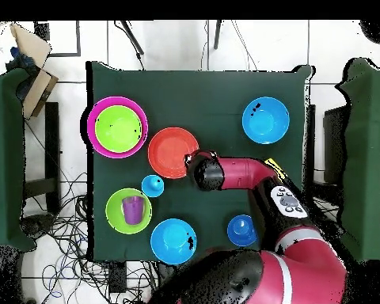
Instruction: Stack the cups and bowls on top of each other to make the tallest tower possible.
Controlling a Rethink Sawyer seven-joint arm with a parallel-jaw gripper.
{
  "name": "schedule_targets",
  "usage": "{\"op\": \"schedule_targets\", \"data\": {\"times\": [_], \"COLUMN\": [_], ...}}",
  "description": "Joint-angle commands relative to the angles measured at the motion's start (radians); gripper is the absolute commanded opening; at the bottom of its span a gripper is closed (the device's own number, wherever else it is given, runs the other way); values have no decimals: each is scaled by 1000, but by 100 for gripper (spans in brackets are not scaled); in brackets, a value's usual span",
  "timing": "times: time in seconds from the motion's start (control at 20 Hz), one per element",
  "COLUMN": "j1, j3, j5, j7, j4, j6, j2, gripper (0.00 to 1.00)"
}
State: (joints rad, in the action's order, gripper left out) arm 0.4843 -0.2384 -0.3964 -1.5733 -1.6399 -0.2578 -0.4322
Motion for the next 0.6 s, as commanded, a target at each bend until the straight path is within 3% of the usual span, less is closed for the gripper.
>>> {"op": "schedule_targets", "data": {"times": [0.05,0.6], "j1": [-7,7], "j3": [-127,-157], "j5": [-75,-82], "j7": [79,86], "j4": [108,117], "j6": [-38,-49], "j2": [84,101], "gripper": [100,100]}}
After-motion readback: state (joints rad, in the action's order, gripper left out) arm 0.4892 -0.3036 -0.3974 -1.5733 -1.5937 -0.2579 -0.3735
